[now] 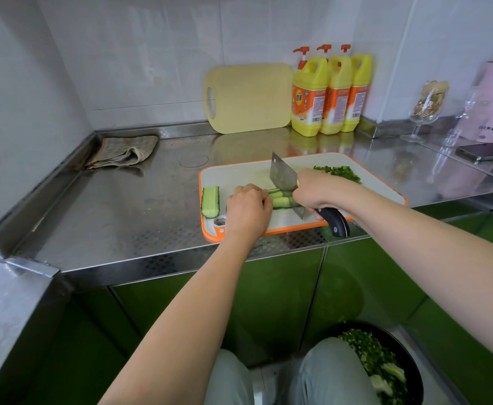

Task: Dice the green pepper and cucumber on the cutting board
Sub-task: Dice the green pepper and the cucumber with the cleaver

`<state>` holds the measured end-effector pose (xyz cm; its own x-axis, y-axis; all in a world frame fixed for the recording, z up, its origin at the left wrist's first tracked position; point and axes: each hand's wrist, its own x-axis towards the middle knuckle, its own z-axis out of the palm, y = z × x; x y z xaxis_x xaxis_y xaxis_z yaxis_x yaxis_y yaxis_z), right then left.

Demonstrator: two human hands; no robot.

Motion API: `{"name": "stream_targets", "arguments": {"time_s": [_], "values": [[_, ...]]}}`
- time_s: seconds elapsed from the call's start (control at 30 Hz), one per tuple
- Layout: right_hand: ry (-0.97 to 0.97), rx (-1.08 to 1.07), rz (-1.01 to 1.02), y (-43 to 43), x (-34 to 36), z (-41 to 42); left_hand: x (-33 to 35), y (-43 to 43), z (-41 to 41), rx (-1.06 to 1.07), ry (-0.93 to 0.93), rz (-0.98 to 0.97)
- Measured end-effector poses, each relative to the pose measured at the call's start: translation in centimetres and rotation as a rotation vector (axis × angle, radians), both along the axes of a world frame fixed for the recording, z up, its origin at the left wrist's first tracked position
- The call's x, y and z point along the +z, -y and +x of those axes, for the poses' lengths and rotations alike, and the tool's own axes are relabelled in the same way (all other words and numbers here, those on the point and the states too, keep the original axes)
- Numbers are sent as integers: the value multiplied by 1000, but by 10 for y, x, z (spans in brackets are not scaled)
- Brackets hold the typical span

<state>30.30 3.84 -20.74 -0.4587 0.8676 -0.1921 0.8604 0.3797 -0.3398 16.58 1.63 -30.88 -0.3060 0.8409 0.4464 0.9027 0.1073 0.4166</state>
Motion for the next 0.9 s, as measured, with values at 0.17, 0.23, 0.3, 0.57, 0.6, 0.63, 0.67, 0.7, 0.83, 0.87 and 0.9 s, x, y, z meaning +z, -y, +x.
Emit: {"name": "stream_targets", "arguments": {"time_s": [0.17, 0.23, 0.3, 0.57, 0.6, 0.63, 0.67, 0.7, 0.83, 0.87, 0.9], "values": [[-139, -64, 50, -9, -15, 2, 0, 0, -1, -3, 14, -1], [-194, -82, 39, -11, -17, 8, 0, 0, -1, -7, 27, 0], [-233, -91, 33, -12, -16, 12, 0, 0, -1, -12, 25, 4], [-85, -6, -26, 1, 4, 12, 0, 0, 0, -7, 1, 2], [-57, 11, -17, 4, 4, 10, -1, 0, 0, -8, 0, 3], [-34, 23, -7, 6, 4, 8, 0, 0, 0, -7, -4, 2], [-8, 31, 3, 7, 4, 6, 0, 0, 0, -3, -9, 1], [22, 33, 10, 7, 5, 4, 0, 0, 0, 1, -12, -1], [106, 21, -24, 5, 8, -7, 0, 1, 0, 0, -14, 0], [106, 17, -27, 3, 7, -9, 0, 1, 0, -3, -13, 2], [91, 14, -24, 2, 5, -10, 0, 2, 0, -5, -14, 5]]}}
